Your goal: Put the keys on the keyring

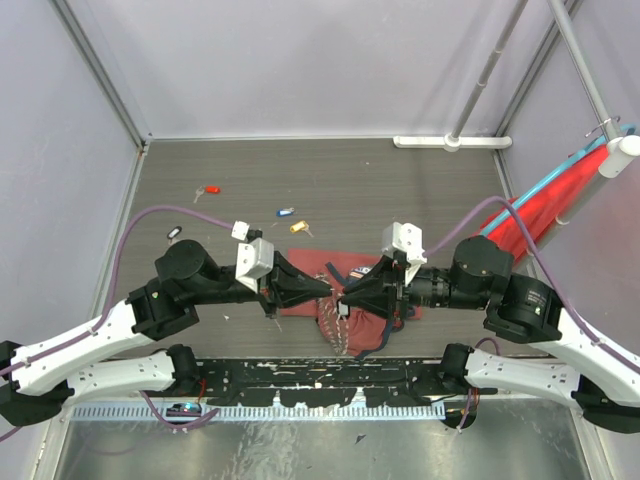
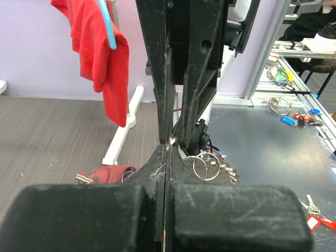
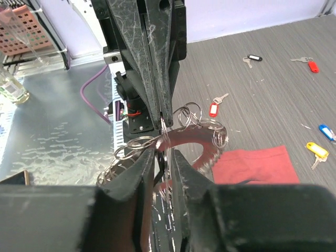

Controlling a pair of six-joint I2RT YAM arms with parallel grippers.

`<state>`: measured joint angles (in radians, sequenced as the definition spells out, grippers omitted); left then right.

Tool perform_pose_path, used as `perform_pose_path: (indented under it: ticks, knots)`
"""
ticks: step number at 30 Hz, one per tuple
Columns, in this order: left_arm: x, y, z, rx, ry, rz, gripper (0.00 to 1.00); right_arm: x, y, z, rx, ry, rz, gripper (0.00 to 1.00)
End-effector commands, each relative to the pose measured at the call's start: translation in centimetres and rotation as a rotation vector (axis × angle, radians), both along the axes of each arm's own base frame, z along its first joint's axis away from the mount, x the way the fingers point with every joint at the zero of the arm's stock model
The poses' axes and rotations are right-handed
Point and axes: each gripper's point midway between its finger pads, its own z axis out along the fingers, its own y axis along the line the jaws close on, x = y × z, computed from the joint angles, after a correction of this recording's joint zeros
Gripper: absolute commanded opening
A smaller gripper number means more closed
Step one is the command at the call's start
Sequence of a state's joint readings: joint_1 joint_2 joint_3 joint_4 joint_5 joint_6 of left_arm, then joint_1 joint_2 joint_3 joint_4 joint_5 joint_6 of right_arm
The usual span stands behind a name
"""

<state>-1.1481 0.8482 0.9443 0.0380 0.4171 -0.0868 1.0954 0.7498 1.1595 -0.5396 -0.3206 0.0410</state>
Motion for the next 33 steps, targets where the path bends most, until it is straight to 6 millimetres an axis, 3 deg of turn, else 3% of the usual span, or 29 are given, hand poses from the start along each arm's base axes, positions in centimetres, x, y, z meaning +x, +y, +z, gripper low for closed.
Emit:
perform_pose_path:
  ticks: [1,6,9,12,16,20,26,33]
  knots:
    - [0.3,0.4,2.0,-0.045,-0.011,0.032,0.00,0.5,-0.8,2.6,0.076,-0.053,-0.044,0.29]
    - [1.0,0.5,1.7,-0.032,0.000,0.071,0.00,0.6,-1.2,2.3,0.067,-0.051,-0.062,0.38]
    - [2.4,0.7,0.9,0.006,0.024,0.151,0.00,1.2,-1.6,2.4,0.066,-0.051,-0.103,0.40]
    - [4.3,1.1,-0.7,0.063,0.054,0.265,0.00,3.2,-2.6,2.2,0.068,-0.036,-0.241,0.44]
    - [7.1,2.2,-3.4,0.144,0.091,0.417,0.00,8.0,-6.0,0.6,0.050,0.022,-0.600,0.60]
    - [9.6,3.8,-6.0,0.218,0.150,0.518,0.00,9.5,-7.1,-0.7,0.037,0.065,-0.730,0.76]
    - [12.7,7.1,-9.8,0.326,0.217,0.676,0.00,10.8,-7.8,-1.6,0.041,0.125,-0.851,0.88]
    - [16.5,12.2,-12.9,0.403,0.339,0.893,0.00,11.1,-7.5,-2.3,0.035,0.155,-0.871,0.98]
